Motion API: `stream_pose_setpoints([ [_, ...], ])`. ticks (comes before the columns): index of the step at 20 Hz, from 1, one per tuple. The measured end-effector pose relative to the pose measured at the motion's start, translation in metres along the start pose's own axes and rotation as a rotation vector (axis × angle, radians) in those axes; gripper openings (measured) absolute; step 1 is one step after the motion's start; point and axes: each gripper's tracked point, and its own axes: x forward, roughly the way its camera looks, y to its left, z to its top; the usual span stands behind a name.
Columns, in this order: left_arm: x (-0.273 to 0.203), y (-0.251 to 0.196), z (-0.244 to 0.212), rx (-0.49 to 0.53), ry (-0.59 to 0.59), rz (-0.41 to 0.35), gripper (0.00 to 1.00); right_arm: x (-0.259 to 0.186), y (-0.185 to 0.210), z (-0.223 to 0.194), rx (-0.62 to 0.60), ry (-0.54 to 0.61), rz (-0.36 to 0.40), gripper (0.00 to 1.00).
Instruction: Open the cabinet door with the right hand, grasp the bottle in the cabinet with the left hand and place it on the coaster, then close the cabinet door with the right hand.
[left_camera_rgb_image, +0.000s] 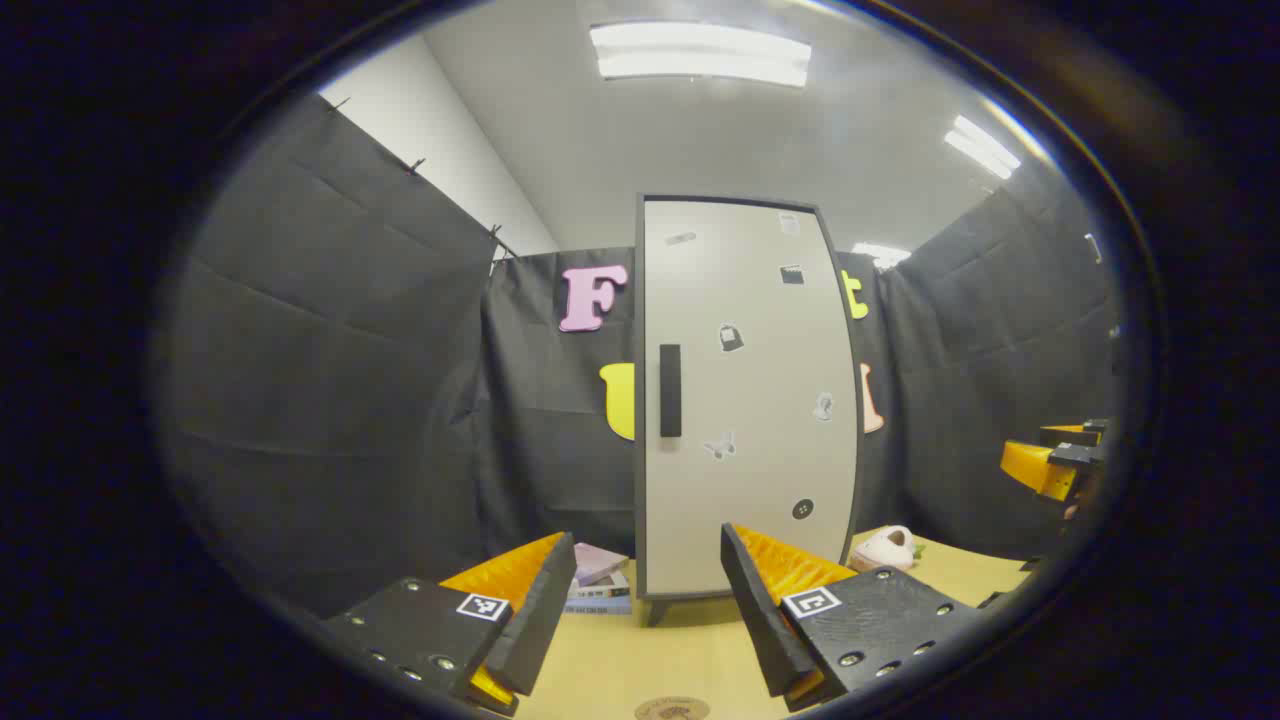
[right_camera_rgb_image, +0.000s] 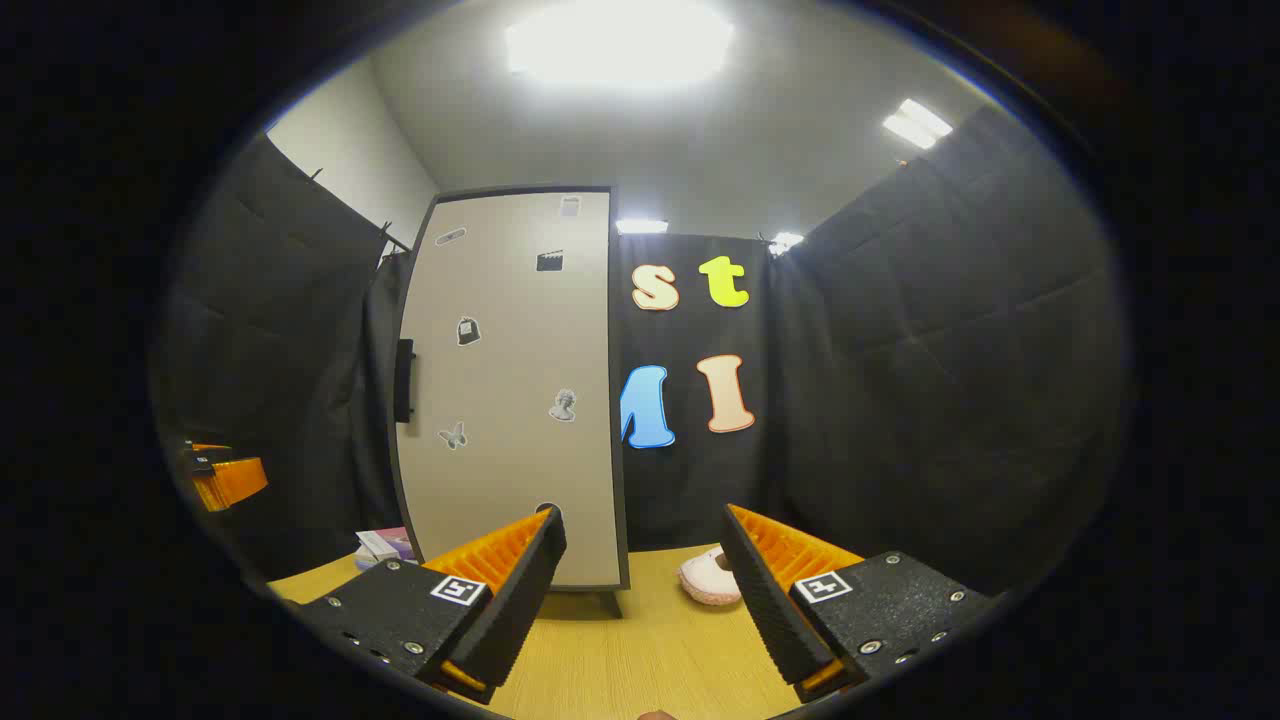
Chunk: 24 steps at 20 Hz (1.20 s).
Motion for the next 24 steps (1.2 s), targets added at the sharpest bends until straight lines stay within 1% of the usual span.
stream_pose_setpoints([
  [1, 0.001, 0.000, 0.000, 0.000, -0.001, 0.000, 0.83, 0.000, 0.000, 0.000, 0.000, 0.000, 0.002, 0.96],
  [2, 0.001, -0.001, 0.001, 0.000, -0.003, 0.000, 0.88, 0.001, 0.001, 0.002, -0.001, -0.002, 0.002, 0.96],
  [3, 0.001, -0.001, 0.001, 0.000, -0.006, -0.001, 0.83, 0.002, 0.000, 0.001, -0.003, -0.004, 0.003, 0.96],
  [15, -0.002, 0.005, 0.002, -0.004, -0.010, 0.020, 0.83, 0.004, 0.006, 0.004, 0.004, -0.001, 0.017, 0.96],
  [16, -0.003, 0.005, 0.003, -0.003, -0.011, 0.023, 0.88, 0.005, 0.007, 0.004, 0.003, -0.001, 0.020, 0.96],
  [17, -0.004, 0.007, 0.004, -0.003, -0.014, 0.026, 0.87, 0.006, 0.009, 0.004, 0.003, -0.001, 0.024, 0.96],
  [18, -0.005, 0.010, 0.005, -0.002, -0.015, 0.030, 0.83, 0.007, 0.012, 0.006, 0.003, -0.002, 0.028, 0.96],
  [22, -0.012, 0.023, 0.009, 0.000, -0.021, 0.055, 0.83, 0.012, 0.025, 0.012, 0.004, -0.007, 0.057, 0.96],
  [24, -0.016, 0.034, 0.012, 0.007, -0.026, 0.072, 0.83, 0.017, 0.038, 0.017, 0.011, -0.012, 0.084, 0.96],
])
